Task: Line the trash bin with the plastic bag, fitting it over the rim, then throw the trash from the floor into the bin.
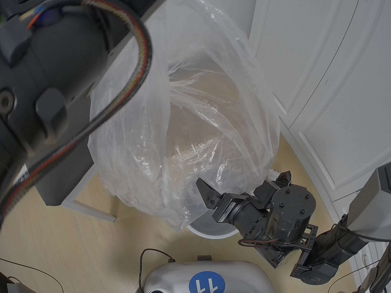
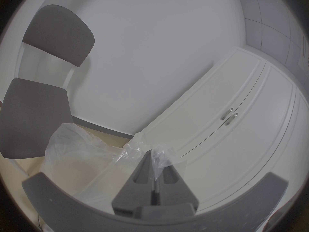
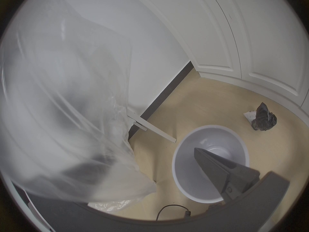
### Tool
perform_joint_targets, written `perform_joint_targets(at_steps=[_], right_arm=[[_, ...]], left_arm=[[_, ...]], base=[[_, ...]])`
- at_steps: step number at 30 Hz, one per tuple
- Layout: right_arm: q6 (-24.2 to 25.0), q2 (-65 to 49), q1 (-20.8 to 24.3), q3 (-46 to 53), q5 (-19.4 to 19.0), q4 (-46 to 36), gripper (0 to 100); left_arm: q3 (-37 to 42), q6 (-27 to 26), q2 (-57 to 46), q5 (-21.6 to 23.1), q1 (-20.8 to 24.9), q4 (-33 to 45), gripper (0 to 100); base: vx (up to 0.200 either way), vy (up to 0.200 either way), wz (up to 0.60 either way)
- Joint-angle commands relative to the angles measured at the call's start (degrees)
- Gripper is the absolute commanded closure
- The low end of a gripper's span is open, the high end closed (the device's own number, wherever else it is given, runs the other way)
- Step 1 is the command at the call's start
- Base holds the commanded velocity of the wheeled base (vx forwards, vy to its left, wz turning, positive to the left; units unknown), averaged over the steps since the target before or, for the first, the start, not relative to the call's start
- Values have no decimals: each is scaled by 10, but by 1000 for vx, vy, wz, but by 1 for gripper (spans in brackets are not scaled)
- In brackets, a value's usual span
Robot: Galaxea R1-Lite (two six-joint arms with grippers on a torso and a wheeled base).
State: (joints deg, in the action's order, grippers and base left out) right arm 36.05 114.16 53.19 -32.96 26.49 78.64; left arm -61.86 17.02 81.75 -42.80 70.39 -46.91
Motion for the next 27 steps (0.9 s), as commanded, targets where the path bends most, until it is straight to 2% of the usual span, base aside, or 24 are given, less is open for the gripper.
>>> perform_joint_targets(at_steps=[1,17,18,27], right_arm=[[0,8,2,4,0,0,0],[0,15,-4,1,1,1,0],[0,14,-4,1,1,1,100],[-12,-27,-8,4,-3,5,100]], left_arm=[[0,0,0,0,0,0,100],[0,0,-3,0,0,0,100],[0,1,-2,0,0,0,100],[2,1,5,0,0,0,100]], base=[[0,0,0],[0,0,0],[0,0,0],[0,0,0]])
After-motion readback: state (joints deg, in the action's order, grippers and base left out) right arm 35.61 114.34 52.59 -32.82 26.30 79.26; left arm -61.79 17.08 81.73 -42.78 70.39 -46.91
